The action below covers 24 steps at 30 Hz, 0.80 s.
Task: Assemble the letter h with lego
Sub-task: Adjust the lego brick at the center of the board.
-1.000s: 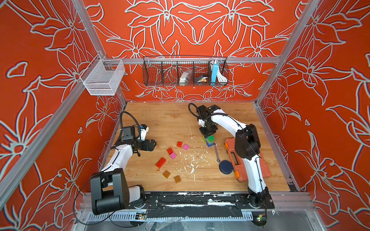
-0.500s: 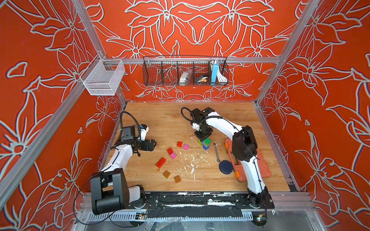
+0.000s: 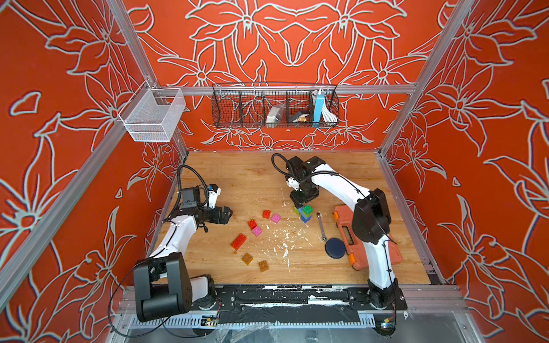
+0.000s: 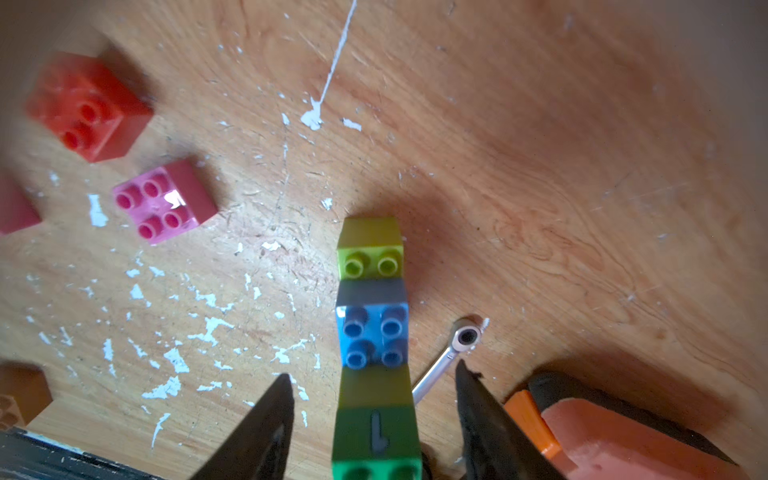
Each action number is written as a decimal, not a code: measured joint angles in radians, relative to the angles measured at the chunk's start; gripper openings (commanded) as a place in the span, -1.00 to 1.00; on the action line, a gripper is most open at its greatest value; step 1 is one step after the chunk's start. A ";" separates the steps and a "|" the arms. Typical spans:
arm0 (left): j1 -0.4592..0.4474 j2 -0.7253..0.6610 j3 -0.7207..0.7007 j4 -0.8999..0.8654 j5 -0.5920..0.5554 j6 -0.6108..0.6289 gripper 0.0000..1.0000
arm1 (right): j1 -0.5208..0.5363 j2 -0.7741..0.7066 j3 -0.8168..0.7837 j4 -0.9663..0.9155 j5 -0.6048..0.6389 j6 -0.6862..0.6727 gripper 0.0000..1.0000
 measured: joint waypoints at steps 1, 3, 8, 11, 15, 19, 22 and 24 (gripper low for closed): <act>0.000 -0.007 0.000 -0.002 0.005 0.000 0.99 | 0.000 -0.035 -0.027 0.005 0.008 0.000 0.33; 0.000 -0.021 0.000 -0.001 0.022 0.000 0.99 | 0.000 -0.105 -0.081 0.018 0.027 0.003 0.31; -0.005 -0.029 0.026 -0.021 0.080 0.000 0.99 | -0.021 -0.225 -0.184 0.037 0.067 0.038 0.02; -0.025 -0.029 0.063 -0.029 0.092 0.003 0.99 | -0.054 -0.256 -0.240 0.063 0.073 0.068 -0.23; -0.101 -0.029 0.117 -0.047 0.085 0.010 0.99 | -0.114 -0.265 -0.305 0.105 0.094 0.094 -0.36; -0.196 -0.021 0.145 -0.058 0.062 0.006 0.99 | -0.141 -0.239 -0.311 0.145 0.113 0.097 -0.48; -0.263 0.000 0.164 -0.074 0.047 -0.025 0.99 | -0.132 -0.196 -0.309 0.182 0.087 0.105 -0.52; -0.290 0.013 0.173 -0.084 0.048 -0.053 0.99 | -0.116 -0.162 -0.308 0.198 0.066 0.113 -0.52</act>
